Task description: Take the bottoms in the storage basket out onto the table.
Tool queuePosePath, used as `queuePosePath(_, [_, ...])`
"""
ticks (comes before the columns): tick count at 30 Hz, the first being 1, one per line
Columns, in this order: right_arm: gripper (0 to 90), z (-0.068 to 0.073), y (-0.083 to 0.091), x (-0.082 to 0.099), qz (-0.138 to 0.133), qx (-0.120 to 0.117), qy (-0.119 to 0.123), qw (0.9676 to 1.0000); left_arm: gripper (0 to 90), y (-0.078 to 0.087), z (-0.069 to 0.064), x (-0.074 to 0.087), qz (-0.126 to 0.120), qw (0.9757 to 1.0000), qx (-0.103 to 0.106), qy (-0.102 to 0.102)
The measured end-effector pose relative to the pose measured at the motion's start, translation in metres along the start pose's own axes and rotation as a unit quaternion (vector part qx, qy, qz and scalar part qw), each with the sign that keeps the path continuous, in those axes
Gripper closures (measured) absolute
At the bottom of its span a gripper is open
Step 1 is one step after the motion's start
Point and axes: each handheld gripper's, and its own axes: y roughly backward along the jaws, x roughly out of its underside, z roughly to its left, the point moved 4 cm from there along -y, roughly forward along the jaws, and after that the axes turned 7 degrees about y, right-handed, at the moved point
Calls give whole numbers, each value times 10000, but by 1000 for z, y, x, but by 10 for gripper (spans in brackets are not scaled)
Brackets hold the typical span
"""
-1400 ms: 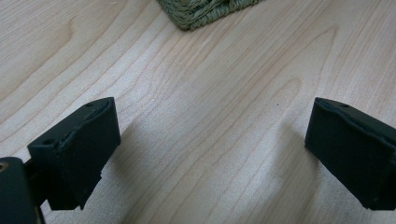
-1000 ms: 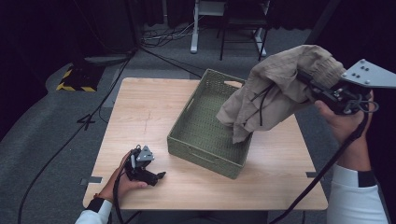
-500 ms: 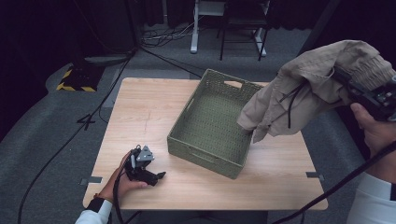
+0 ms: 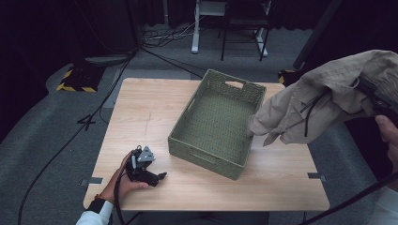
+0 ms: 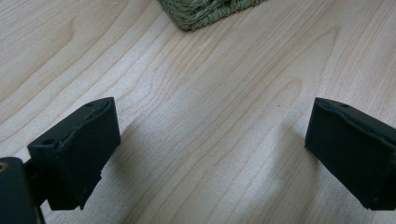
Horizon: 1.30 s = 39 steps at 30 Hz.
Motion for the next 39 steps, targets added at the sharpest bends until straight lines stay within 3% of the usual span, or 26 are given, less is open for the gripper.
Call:
queuePosePath(4, [810, 3, 5, 13, 131, -47, 11, 9999, 36, 0, 0, 0, -1, 10000, 0, 2])
queuePosePath(12, [809, 23, -14, 55, 557, -372, -108, 9977, 36, 0, 0, 0, -10, 10000, -2, -7])
queuePosePath(14, [809, 30, -21, 71, 744, -513, -131, 9958, 36, 0, 0, 0, -2, 10000, 0, 4])
queuePosePath(18, [809, 52, -40, 118, 1394, -989, -163, 9851, 36, 0, 0, 0, -3, 10000, -1, 5])
queuePosePath(19, [809, 52, -40, 118, 1394, -989, -163, 9851, 36, 0, 0, 0, -3, 10000, -1, 5])
queuePosePath(20, [809, 62, -49, 137, 1634, -1152, -203, 9796, 36, 0, 0, 0, -10, 10000, -2, -4])
queuePosePath(21, [809, 62, -49, 137, 1634, -1152, -203, 9796, 36, 0, 0, 0, -10, 10000, -2, -4])
queuePosePath(24, [809, 80, -64, 172, 1973, -1409, -347, 9695, 36, 0, 0, 0, -9, 10000, -1, -6])
queuePosePath(25, [809, 80, -64, 172, 1973, -1409, -347, 9695, 36, 0, 0, 0, -2, 10000, 0, 5])
queuePosePath(27, [808, 89, -73, 189, 2150, -1507, -401, 9641, 36, 0, 0, 0, -3, 10000, 0, 5])
queuePosePath(28, [808, 94, -77, 198, 2235, -1575, -461, 9608, 36, 0, 0, 0, -11, 10000, -2, -7])
queuePosePath(29, [808, 102, -85, 213, 2408, -1678, -504, 9546, 36, 0, 0, 0, -2, 10000, 0, 4])
queuePosePath(33, [806, 120, -98, 240, 2709, -1891, -519, 9424, 36, 0, 0, 0, -2, 10000, 0, 3])
queuePosePath(34, [806, 120, -98, 240, 2709, -1891, -519, 9424, 36, 0, 0, 0, -2, 10000, 0, 3])
queuePosePath(37, [804, 135, -105, 263, 2858, -2044, -629, 9341, 36, 0, 0, 0, -3, 10000, 0, 5])
queuePosePath(39, [803, 140, -107, 269, 2927, -2093, -610, 9310, 36, 0, 0, 0, -2, 10000, 0, 4])
